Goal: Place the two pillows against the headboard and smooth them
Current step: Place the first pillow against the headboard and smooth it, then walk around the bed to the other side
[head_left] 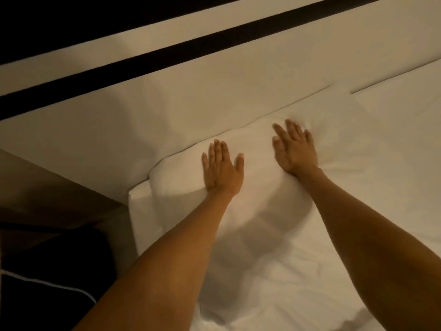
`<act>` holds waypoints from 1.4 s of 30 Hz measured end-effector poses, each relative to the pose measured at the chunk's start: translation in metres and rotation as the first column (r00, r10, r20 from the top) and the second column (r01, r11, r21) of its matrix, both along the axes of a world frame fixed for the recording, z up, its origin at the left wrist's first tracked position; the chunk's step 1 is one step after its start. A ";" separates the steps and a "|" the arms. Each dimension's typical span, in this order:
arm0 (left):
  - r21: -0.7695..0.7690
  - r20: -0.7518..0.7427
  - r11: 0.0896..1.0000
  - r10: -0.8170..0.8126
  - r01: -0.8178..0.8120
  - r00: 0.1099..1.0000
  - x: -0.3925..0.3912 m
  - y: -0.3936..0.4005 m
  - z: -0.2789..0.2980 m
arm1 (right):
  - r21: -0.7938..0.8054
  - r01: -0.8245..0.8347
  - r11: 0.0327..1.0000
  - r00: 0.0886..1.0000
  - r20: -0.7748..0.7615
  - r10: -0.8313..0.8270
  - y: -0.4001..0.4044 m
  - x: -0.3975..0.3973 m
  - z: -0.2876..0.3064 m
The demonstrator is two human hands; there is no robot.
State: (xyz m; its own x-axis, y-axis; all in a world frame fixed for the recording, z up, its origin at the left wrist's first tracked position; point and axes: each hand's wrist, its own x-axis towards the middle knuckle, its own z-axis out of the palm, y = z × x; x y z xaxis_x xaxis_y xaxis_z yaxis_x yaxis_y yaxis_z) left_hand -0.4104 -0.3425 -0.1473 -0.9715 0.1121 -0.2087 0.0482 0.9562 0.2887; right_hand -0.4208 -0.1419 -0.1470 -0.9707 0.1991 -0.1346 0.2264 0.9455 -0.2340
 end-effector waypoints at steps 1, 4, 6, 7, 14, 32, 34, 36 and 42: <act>-0.007 0.006 0.999 0.033 -0.033 0.999 0.000 -0.008 -0.001 | 0.015 0.041 0.999 0.999 0.011 -0.041 0.014 0.006 0.000; -0.033 0.030 0.993 0.118 -0.117 0.993 0.007 -0.030 -0.002 | 0.074 0.129 0.989 0.991 0.023 -0.131 0.055 0.032 0.005; -0.056 0.064 0.987 0.152 -0.148 0.986 0.015 -0.044 -0.001 | 0.092 0.224 0.970 0.972 0.049 -0.229 0.081 0.053 0.011; -0.065 0.086 0.983 0.175 -0.169 0.981 0.018 -0.051 0.001 | 0.099 0.286 0.953 0.953 0.077 -0.294 0.093 0.065 0.014; -0.194 0.207 0.979 0.109 -0.068 0.972 0.045 -0.082 0.064 | 0.105 0.390 0.915 0.889 0.215 -0.404 0.115 0.134 0.093; -0.121 -0.034 0.910 -0.403 0.396 0.915 0.131 -0.041 0.419 | 0.098 0.420 0.902 0.907 -0.001 -0.422 0.002 0.262 0.423; -0.146 -0.055 0.895 -0.432 0.421 0.900 0.139 -0.037 0.444 | 0.116 0.436 0.892 0.900 -0.027 -0.436 -0.002 0.279 0.448; -0.140 -0.081 0.883 -0.462 0.449 0.883 0.146 -0.029 0.467 | 0.133 0.458 0.879 0.889 -0.072 -0.453 -0.004 0.292 0.471; -0.143 -0.136 0.817 -0.576 0.559 0.806 0.174 -0.006 0.509 | 0.160 0.546 0.823 0.837 -0.159 -0.524 -0.008 0.335 0.518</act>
State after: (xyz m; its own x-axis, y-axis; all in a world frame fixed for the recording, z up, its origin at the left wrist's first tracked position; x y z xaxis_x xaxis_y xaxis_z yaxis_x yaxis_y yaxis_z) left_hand -0.2368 -0.3486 0.3618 -0.7611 0.6426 -0.0885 0.6292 0.7645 0.1402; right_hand -0.0854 -0.1498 0.3714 -0.7098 0.7023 0.0548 0.6944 0.7106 -0.1131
